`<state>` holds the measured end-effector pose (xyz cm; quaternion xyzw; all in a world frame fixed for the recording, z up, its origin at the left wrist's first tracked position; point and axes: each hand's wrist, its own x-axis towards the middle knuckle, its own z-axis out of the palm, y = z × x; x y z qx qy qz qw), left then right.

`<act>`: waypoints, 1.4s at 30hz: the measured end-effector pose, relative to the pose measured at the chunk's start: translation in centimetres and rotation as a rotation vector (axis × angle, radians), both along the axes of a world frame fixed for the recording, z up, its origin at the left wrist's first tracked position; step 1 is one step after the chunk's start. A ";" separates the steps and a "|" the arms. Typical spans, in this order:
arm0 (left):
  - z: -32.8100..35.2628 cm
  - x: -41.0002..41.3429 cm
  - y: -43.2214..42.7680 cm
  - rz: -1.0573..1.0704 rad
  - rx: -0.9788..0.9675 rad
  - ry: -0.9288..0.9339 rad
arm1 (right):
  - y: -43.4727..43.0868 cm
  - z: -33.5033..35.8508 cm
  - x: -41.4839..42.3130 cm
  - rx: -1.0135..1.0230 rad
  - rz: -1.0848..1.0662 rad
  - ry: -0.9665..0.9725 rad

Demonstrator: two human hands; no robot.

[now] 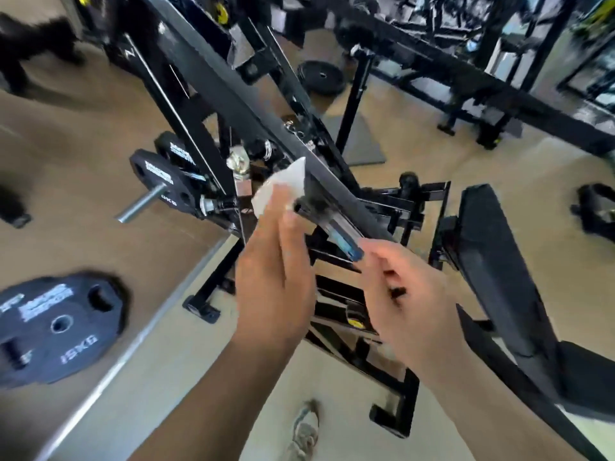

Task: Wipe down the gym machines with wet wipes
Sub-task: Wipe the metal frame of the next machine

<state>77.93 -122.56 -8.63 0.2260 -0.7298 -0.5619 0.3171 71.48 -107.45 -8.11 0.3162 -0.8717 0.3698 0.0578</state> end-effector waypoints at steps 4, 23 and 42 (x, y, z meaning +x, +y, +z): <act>-1.1 -4.2 2.5 -0.383 -0.756 -0.228 | 0.9 1.7 -3.3 0.038 -0.108 0.250; 2.0 -6.6 -2.6 -0.618 -0.879 -0.421 | -2.5 1.8 -8.4 0.196 -0.317 -0.718; 3.4 -14.3 -13.4 -0.621 -1.197 -0.850 | -3.8 1.6 -8.4 0.322 -0.467 -0.683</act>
